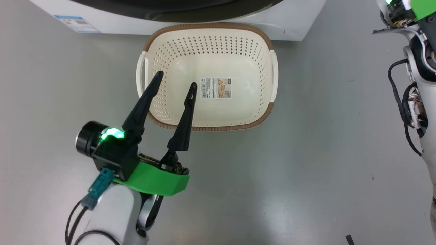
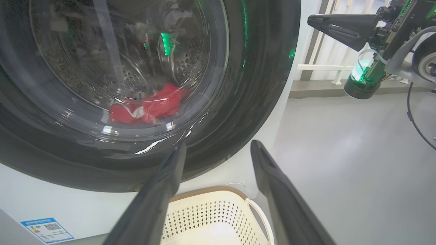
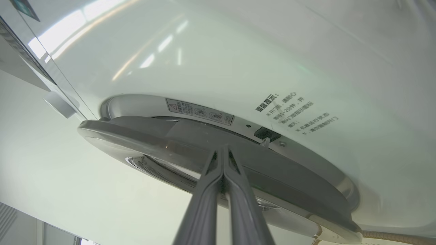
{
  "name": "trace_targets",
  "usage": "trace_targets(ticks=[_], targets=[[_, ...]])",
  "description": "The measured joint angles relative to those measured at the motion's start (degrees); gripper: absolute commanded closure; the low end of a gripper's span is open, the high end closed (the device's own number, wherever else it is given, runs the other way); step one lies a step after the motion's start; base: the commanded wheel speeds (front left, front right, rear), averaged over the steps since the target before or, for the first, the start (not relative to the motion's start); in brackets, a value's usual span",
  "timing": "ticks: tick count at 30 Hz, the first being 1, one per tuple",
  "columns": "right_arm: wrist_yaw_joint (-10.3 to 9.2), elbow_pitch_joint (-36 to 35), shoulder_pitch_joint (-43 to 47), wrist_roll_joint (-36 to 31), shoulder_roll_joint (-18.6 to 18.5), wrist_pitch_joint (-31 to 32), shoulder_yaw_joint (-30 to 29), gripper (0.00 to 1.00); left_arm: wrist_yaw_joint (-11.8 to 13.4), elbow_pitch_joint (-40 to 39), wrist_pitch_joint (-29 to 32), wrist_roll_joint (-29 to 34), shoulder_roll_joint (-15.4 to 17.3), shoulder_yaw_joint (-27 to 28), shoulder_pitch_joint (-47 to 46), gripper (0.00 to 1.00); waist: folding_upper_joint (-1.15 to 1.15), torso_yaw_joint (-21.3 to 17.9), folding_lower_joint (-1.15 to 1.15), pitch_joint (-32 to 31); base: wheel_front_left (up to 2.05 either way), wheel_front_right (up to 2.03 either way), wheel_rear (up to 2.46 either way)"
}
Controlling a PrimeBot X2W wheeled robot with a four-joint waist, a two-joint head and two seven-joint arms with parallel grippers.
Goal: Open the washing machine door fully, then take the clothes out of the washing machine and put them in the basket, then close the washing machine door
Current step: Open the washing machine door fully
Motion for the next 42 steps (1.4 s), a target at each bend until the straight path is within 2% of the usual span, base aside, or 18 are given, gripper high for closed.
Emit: trace_targets(ticks=[11, 29, 42], targets=[[-0.03, 2.5, -4.8, 5.2, 0.0, 4.1, -1.3, 1.00, 0.0, -0.5, 0.0, 0.3, 0.0, -0.8, -0.5, 0.00, 0.00, 1.3, 0.00, 2.5, 0.00, 0.00, 0.00], [-0.05, 10.1, -12.2, 7.3, 0.0, 12.4, 0.3, 1.00, 0.0, -0.4, 0.0, 0.0, 0.0, -1.3, -0.8, 0.00, 0.00, 2.2, 0.00, 4.9, 0.00, 0.00, 0.00], [-0.47, 11.2, -14.0, 7.8, -0.4, 16.2, 2.0, 1.00, 0.0, 0.7, 0.0, -0.3, 0.0, -0.1, -0.9, 0.00, 0.00, 2.1, 0.00, 4.8, 0.00, 0.00, 0.00]])
